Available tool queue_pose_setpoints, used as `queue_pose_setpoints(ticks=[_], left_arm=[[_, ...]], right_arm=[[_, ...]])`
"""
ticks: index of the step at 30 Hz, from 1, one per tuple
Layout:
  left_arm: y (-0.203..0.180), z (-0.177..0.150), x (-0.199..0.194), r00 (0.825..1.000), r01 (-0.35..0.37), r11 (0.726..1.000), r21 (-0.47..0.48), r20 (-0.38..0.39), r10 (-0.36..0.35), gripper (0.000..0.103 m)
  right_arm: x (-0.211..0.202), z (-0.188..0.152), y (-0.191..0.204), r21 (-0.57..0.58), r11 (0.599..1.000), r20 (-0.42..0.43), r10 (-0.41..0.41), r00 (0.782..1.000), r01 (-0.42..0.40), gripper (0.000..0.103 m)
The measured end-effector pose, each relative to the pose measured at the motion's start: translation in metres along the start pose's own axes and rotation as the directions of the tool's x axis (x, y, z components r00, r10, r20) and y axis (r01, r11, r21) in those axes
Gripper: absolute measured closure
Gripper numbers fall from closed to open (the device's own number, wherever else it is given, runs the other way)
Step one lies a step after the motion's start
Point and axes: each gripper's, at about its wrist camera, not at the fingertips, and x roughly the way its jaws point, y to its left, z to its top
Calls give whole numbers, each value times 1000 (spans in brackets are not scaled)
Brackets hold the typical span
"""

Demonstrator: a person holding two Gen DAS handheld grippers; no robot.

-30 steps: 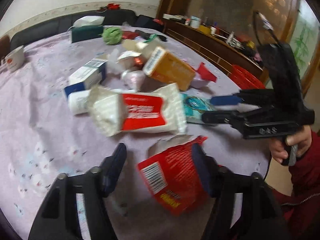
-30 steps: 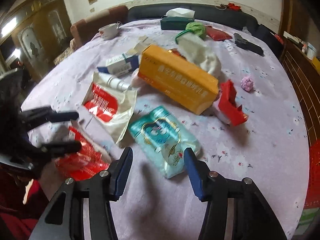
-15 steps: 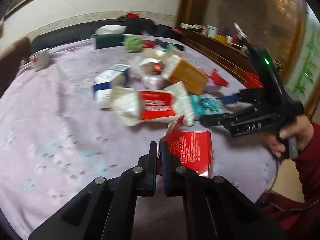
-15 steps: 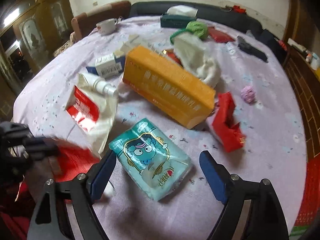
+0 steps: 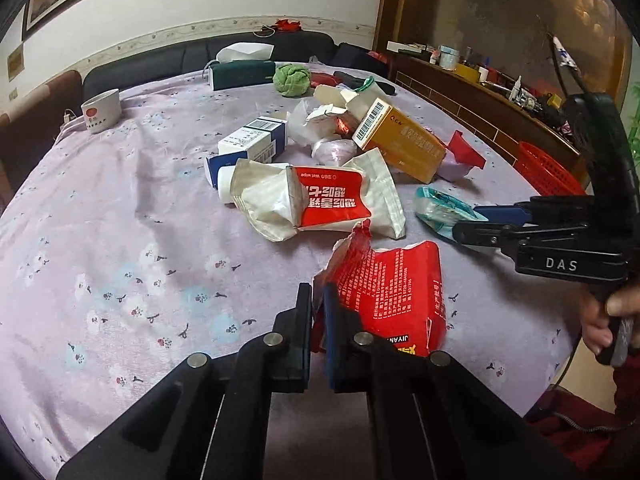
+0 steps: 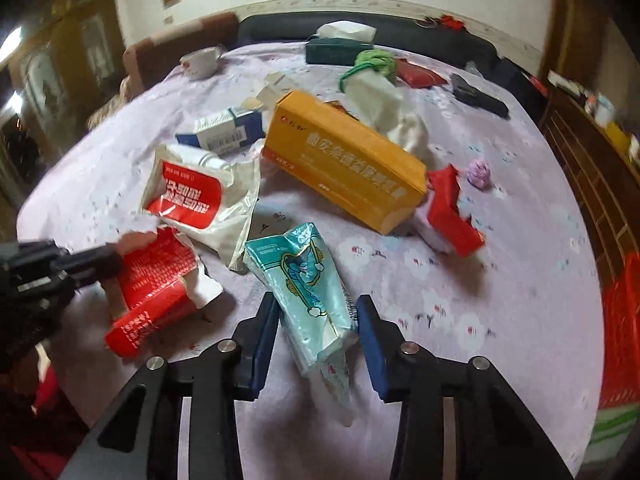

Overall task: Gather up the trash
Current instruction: 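Hold the red wrapper in the left tool while the right tool grasps the teal wet-wipe pack, then carry both items to the red wastebasket and open both tools over it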

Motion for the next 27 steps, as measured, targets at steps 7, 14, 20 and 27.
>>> queue_pose_setpoints(ticks=[7,14,20,27], left_arm=[[-11,1,-2,999,-48,998,44,22,47,100],[-21,6,-12,996,-64,995,75,60,60,102],[-18,17,-36,992,-28,998,61,125,20,102],[-31,32,-48,986,-5,997,83,168,-9,102]], right_arm=[[-7,-9,-6,80,996,25,38,999,-40,62],[-17,-16,-10,110,993,45,47,998,-52,62],[-34,-18,-19,146,987,85,53,995,-65,62],[-54,-18,-25,161,987,138,-4,990,-18,62]])
